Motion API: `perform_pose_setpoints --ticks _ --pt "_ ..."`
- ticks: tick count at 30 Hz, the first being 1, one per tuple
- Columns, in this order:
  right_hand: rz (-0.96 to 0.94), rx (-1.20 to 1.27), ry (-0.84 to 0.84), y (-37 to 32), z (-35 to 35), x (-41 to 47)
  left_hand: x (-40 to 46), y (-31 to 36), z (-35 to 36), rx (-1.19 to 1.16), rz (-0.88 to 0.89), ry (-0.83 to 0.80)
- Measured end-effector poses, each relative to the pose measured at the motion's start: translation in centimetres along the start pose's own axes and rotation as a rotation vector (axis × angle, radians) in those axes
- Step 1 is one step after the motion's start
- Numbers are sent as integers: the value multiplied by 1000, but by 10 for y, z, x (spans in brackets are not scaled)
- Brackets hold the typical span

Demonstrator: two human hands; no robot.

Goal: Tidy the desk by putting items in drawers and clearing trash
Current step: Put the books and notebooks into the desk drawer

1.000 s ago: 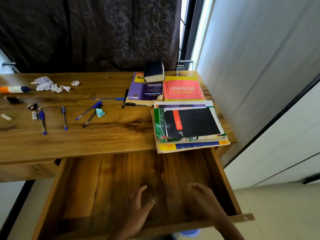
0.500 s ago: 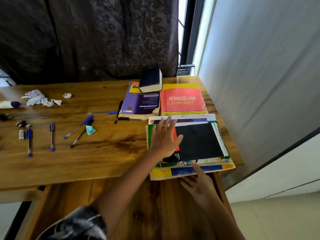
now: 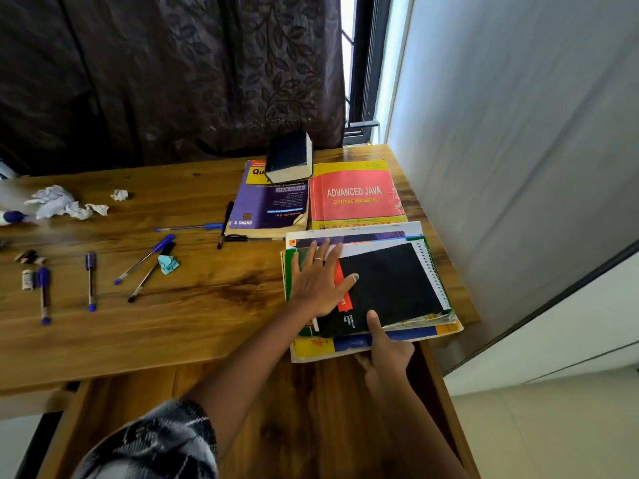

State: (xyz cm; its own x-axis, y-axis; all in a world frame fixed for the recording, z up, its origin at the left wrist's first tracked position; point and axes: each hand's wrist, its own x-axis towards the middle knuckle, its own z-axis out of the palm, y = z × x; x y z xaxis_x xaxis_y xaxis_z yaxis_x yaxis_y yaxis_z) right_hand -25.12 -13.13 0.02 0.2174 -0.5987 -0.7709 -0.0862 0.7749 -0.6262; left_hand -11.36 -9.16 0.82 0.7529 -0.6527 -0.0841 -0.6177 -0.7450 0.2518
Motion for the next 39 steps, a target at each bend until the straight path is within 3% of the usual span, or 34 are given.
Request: perform_pose_setpoints --ticks 8,15,22,26,31,34,39 --pt "7 19 -57 -3 -6 -20 58 -2 -26 17 68 -87" --pt "32 41 -156 -2 -25 -25 20 -5 -12 49 136 9" --pt "-18 -24 -120 4 -54 -33 -32 -9 -10 -68 -24 -41" --pt "-26 -116 -136 9 -77 -34 -79 -22 -13 -268 -160 -137" --pt "17 -234 -295 18 -96 -45 -159 -52 -8 -476 -331 -279" --pt "73 -377 -398 21 -92 -55 -201 -66 -10 -410 -371 -250" --pt "23 -645 -576 2 -73 -74 -231 -86 -17 -674 -478 -261"
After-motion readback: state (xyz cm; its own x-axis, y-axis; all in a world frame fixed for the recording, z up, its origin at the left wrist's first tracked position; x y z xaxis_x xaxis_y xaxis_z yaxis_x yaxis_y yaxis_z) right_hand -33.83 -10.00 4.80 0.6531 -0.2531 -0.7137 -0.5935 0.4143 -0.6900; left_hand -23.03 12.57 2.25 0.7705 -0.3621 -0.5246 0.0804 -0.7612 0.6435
